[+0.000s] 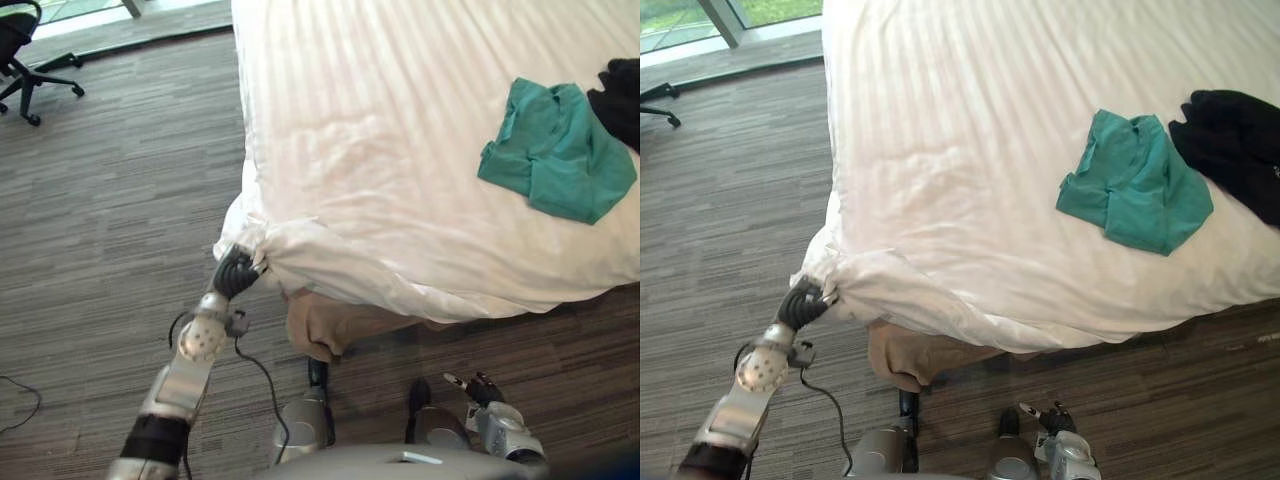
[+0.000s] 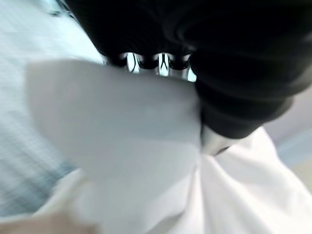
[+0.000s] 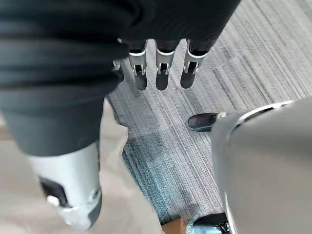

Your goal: Tidy the bed and pick cloth on bed and put in laundry

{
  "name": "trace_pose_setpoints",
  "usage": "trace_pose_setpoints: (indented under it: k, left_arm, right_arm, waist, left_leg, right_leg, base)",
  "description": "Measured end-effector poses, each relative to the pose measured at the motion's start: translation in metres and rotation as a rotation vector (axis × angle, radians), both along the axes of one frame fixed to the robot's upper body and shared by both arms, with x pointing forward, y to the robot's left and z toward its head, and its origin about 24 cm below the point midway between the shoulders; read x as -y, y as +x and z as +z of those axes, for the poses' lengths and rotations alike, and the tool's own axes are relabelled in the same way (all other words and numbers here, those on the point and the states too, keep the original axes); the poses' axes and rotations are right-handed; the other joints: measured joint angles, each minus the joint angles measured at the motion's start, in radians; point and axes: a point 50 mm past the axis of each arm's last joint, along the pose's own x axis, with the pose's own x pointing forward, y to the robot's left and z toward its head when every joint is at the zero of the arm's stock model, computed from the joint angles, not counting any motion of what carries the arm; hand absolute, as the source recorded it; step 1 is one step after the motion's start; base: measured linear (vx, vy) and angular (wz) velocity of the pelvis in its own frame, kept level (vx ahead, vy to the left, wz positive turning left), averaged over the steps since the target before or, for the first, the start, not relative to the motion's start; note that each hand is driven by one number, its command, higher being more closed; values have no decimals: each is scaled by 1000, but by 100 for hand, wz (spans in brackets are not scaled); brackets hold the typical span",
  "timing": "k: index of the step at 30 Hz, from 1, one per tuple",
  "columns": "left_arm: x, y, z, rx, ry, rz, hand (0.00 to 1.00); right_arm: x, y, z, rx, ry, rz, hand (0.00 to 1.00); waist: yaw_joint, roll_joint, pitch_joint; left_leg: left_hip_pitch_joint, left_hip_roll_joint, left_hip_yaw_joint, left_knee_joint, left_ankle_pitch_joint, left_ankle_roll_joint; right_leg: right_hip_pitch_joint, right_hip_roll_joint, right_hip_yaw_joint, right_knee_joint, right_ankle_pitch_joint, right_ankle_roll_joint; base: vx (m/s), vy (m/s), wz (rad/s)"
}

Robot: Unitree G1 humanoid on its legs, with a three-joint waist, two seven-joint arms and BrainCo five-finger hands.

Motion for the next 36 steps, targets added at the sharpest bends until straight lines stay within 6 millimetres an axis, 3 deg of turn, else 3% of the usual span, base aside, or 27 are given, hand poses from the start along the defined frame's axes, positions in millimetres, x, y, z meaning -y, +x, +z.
trace_pose_setpoints:
  k: [7, 11, 14, 16, 17, 19, 22, 27, 30, 32, 34, 36]
  left_arm:
    - [-14, -33, -38, -137, -104, 189, 0]
    - [-37, -58, -52, -190, -124, 368, 0]
    - [-62, -83, -77, -304, -110, 529, 0]
    - [-71, -115, -110, -497, -101, 619, 0]
    - [-71, -122, -117, -542, -95, 630, 0]
    - [-64, -156, -145, -759, -86, 647, 0]
    - [-44, -178, -164, -900, -139, 636, 0]
    - [-10, -180, -179, -976, -226, 586, 0]
    - [8, -155, -179, -939, -247, 515, 0]
    - [12, -137, -176, -903, -235, 472, 0]
    - [16, -119, -173, -872, -213, 416, 0]
    - [17, -99, -165, -811, -187, 372, 0]
  right_arm:
    - [-4, -6, -3, -17, 16, 25, 0]
    - [-9, -21, -8, -58, 26, 45, 0]
    - [-11, -17, -6, -37, 25, 54, 0]
    - [-8, -6, 0, 11, 11, 59, 0]
    - [-8, -5, 1, 18, 10, 59, 0]
    - [-8, -5, 1, 24, 8, 53, 0]
    - [-7, -7, 0, 24, 8, 36, 0]
    - [-5, -25, -5, -17, 12, 0, 0]
    - [-9, -42, -9, -55, 24, -25, 0]
    - [-18, -40, -11, -50, 49, -45, 0]
    - [-17, -39, -10, -42, 51, -69, 0]
    - [-24, -38, -11, -26, 87, -112, 0]
  waist:
    - [28, -9, -9]
    - [47, -30, -43]
    - [72, -37, -59]
    - [78, -36, -64]
    - [78, -36, -65]
    - [77, -42, -72]
    - [79, -46, -77]
    - [58, -39, -86]
    - [31, -46, -86]
    - [28, -68, -89]
    - [20, -63, -90]
    - [-2, -72, -91]
  left_leg:
    - [8, -5, -49, -4, -3, -4]
    - [7, -17, -90, -3, -8, -9]
    - [10, -20, -98, 0, -11, -12]
    - [12, -21, -94, 1, -11, -12]
    - [13, -21, -94, 1, -11, -12]
    - [18, -18, -93, 1, -11, -12]
    - [24, -22, -96, -2, -11, -12]
    - [17, -32, -117, -5, -13, 0]
    - [-1, -11, 33, 1, -13, 5]
    - [-59, 26, 173, 109, -30, 31]
    - [-119, 35, 202, 271, -100, 30]
    - [-131, 29, 197, 294, -109, 29]
  right_leg:
    - [50, 1, -57, -21, -13, -3]
    - [85, -5, -117, -15, -34, 4]
    - [109, -6, -143, -18, -39, -1]
    - [114, -7, -153, -18, -39, -2]
    - [117, -8, -155, -18, -40, -2]
    - [130, -14, -164, -17, -40, -4]
    - [139, -19, -171, -10, -51, 1]
    - [141, -34, -227, 25, -81, 15]
    - [133, -51, -278, 53, -105, 20]
    - [71, -84, -259, 98, -106, 18]
    - [37, -109, -214, 150, -109, 25]
    - [31, -115, -190, 141, -95, 27]
  base:
    - [9, -10, 22]
    - [90, -35, 44]
    - [117, -46, 21]
    - [79, -42, 10]
    - [35, -28, 13]
    - [16, -14, 14]
    - [-23, -11, 8]
    - [-78, -10, 28]
    - [-64, 8, 51]
    - [38, 39, -21]
    - [91, 83, -41]
    - [48, 90, -17]
